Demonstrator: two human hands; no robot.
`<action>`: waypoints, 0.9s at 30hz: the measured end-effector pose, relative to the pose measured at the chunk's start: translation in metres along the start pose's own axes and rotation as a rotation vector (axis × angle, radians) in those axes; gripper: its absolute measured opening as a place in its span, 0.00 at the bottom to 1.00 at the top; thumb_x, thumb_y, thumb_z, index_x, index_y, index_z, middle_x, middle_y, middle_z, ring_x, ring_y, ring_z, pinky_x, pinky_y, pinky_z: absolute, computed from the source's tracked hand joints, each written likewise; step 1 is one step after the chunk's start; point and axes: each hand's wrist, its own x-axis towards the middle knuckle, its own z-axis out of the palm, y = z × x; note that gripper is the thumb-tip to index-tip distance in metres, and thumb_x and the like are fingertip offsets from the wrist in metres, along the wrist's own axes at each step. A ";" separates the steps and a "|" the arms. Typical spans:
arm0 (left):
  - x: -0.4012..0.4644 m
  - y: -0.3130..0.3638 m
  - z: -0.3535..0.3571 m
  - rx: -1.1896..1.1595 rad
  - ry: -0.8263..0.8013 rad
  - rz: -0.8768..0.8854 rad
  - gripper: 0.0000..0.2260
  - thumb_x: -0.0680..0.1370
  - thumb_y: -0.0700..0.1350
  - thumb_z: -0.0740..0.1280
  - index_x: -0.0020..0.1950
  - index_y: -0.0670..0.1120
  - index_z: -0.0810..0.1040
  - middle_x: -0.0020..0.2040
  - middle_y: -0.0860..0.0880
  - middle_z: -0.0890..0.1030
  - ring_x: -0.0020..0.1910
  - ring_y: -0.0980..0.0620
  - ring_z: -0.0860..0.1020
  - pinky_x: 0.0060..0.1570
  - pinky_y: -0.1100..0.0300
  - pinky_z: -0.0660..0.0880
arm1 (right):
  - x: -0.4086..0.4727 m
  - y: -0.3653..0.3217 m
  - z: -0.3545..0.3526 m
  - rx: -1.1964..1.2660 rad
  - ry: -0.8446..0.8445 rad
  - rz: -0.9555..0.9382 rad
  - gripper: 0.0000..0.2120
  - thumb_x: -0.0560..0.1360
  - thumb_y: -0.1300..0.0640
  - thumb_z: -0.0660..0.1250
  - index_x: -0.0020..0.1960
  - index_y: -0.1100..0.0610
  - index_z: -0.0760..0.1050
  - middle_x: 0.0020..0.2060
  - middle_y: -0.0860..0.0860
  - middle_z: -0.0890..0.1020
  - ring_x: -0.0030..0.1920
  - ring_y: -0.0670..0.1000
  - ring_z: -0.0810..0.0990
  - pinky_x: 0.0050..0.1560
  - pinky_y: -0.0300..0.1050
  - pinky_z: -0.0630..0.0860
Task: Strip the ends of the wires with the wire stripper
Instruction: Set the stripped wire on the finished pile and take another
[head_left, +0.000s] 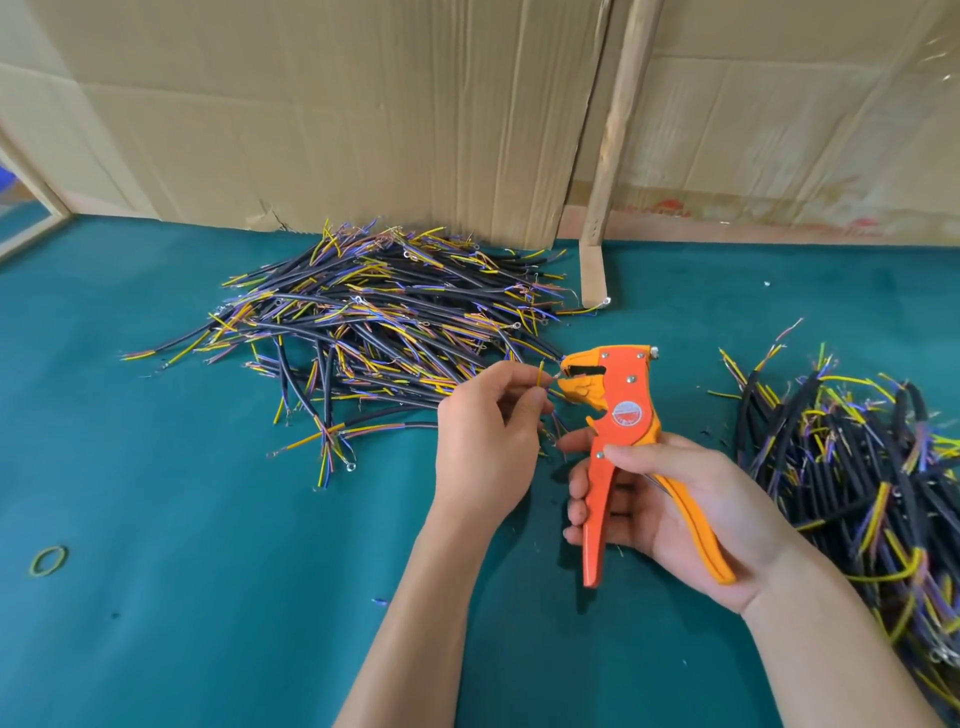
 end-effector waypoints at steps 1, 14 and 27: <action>0.000 0.001 0.000 -0.010 0.000 0.003 0.08 0.78 0.35 0.67 0.49 0.47 0.82 0.37 0.54 0.84 0.34 0.57 0.80 0.42 0.49 0.81 | -0.001 0.000 0.001 -0.004 0.001 0.002 0.21 0.73 0.59 0.70 0.61 0.70 0.77 0.43 0.66 0.79 0.40 0.64 0.81 0.46 0.61 0.81; -0.002 0.000 0.000 0.033 0.004 0.097 0.09 0.78 0.33 0.65 0.47 0.48 0.75 0.36 0.54 0.81 0.35 0.57 0.80 0.39 0.61 0.76 | -0.004 -0.001 0.002 -0.054 -0.003 0.019 0.23 0.68 0.62 0.76 0.61 0.68 0.78 0.42 0.65 0.78 0.40 0.63 0.80 0.43 0.58 0.81; -0.003 0.002 -0.002 0.184 -0.025 0.191 0.09 0.79 0.33 0.62 0.49 0.48 0.72 0.37 0.55 0.80 0.40 0.49 0.78 0.44 0.49 0.74 | -0.006 -0.003 0.006 -0.075 0.017 0.028 0.13 0.69 0.65 0.74 0.53 0.65 0.82 0.38 0.62 0.77 0.35 0.62 0.78 0.37 0.56 0.79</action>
